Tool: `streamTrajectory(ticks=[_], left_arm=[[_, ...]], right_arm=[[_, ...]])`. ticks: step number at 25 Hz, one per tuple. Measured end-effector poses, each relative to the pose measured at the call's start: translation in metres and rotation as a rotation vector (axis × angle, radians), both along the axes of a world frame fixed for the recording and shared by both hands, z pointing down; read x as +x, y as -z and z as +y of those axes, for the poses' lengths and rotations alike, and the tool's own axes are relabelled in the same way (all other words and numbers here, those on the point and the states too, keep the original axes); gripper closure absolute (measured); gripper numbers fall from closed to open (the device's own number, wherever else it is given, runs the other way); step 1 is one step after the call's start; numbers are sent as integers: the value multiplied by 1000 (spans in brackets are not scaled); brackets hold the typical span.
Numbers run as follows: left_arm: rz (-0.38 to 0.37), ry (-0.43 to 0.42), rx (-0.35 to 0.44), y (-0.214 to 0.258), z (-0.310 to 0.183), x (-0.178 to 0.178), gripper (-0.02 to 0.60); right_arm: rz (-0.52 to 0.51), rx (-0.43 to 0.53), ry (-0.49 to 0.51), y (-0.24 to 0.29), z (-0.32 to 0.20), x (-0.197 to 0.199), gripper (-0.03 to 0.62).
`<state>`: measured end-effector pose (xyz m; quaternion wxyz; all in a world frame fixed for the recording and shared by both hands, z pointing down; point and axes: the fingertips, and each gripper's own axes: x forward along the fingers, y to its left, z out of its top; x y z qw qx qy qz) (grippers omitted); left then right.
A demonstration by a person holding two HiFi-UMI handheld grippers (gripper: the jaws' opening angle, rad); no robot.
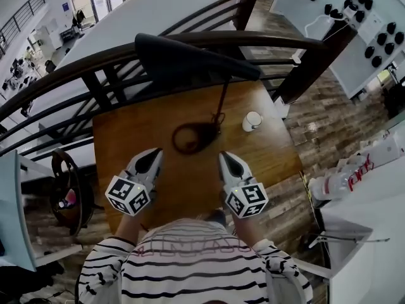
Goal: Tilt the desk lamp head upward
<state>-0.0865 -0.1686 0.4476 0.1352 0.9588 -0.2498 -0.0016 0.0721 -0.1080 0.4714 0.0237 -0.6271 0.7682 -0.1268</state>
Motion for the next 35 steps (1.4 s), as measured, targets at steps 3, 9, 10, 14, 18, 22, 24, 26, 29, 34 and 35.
streamTrajectory(ticks=[3, 9, 10, 14, 18, 22, 24, 26, 29, 34, 35], left_arm=[[11, 11, -29, -7, 10, -7, 578], [-22, 10, -64, -24, 24, -20, 578], [-26, 9, -67, -26, 26, -22, 578], [-42, 4, -74, -34, 30, -28, 578], [-44, -15, -81, -37, 32, -30, 578], [-48, -43, -85, -39, 36, -26, 578], [-49, -52, -86, -40, 37, -22, 578], [-52, -57, -89, -40, 39, -19, 580], [-58, -59, -93, -41, 38, -19, 578], [-60, -53, -95, -43, 37, -21, 580], [-59, -53, -94, -44, 37, -21, 580]], right_arm=[[4, -14, 1, -4, 11, -10, 594], [8, -51, 4, -15, 26, -28, 594], [9, -56, 3, -17, 28, -31, 594], [16, -64, -4, -21, 32, -36, 594], [26, -64, -17, -21, 31, -40, 594], [29, -65, -22, -21, 31, -43, 594], [29, -68, -21, -22, 31, -41, 594], [28, -71, -19, -22, 32, -40, 594], [28, -75, -16, -23, 31, -40, 594], [31, -72, -7, -24, 29, -42, 594], [30, -71, -7, -24, 29, -42, 594]])
